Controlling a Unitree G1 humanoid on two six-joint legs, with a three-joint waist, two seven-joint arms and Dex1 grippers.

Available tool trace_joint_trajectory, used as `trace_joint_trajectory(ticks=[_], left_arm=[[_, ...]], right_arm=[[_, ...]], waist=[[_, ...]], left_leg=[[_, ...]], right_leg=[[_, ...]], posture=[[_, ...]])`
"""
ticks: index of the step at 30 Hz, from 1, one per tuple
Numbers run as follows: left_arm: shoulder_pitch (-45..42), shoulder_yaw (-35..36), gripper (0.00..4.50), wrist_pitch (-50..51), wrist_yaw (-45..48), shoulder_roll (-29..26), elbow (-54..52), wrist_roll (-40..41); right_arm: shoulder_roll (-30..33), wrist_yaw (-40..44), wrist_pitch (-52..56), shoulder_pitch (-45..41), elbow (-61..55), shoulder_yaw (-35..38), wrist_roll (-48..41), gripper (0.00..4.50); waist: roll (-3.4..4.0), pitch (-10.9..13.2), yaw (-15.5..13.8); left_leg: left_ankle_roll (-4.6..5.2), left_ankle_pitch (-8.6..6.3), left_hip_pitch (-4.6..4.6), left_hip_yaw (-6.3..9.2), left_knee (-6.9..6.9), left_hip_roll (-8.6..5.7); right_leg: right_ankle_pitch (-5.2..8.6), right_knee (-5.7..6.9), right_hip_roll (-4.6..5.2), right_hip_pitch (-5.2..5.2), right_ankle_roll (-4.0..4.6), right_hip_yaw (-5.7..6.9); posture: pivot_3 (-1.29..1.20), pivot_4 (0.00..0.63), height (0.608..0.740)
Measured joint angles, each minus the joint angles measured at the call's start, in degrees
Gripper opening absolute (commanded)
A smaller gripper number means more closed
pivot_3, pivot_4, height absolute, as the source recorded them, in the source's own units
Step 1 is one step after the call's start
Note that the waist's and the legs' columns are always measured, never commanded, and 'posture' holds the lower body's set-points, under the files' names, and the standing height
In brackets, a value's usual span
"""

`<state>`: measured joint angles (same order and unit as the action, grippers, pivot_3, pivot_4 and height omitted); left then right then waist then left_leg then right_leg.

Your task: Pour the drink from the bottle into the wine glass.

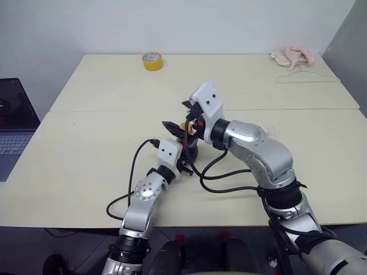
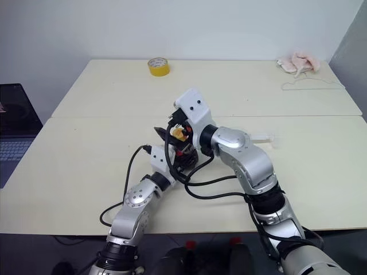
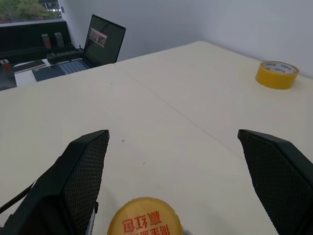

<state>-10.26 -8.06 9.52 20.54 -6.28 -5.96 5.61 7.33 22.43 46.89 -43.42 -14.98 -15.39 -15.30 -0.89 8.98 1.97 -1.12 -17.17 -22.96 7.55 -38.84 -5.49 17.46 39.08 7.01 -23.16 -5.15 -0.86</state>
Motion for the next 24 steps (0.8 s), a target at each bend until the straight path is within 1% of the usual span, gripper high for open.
trace_joint_trajectory(ticks=[5, 14, 24], left_arm=[[-0.01, -0.01, 0.86, 0.00, 0.00, -0.05, 0.00, -0.02], [-0.01, 0.00, 0.84, 0.00, -0.01, -0.11, 0.00, -0.04], [-0.22, -0.06, 0.81, 0.00, -0.09, 0.06, 0.36, -0.17]], right_arm=[[-1.14, -0.39, -0.33, 0.00, 1.82, -0.21, 0.89, 4.50], [-1.07, -0.39, -0.63, 0.26, 2.50, -0.37, 2.73, 4.50], [-0.31, -0.28, -2.17, 1.63, 3.54, 0.51, 2.82, 4.50]], waist=[[0.00, 0.00, 0.01], [0.00, 0.00, 0.01], [0.00, 0.00, 0.00]], left_leg=[[0.00, 0.00, 0.00, 0.00, 0.00, 0.00], [0.00, 0.00, 0.00, 0.00, 0.00, 0.00], [0.00, 0.00, 0.00, 0.00, 0.00, -0.01]], right_leg=[[0.00, 0.00, 0.00, 0.00, 0.00, 0.00], [0.00, 0.00, 0.00, -0.01, 0.00, 0.00], [0.00, 0.00, 0.00, 0.00, 0.00, 0.00]], posture=[[0.00, 0.150, 0.740], [0.00, 0.150, 0.740], [0.00, 0.150, 0.740]])
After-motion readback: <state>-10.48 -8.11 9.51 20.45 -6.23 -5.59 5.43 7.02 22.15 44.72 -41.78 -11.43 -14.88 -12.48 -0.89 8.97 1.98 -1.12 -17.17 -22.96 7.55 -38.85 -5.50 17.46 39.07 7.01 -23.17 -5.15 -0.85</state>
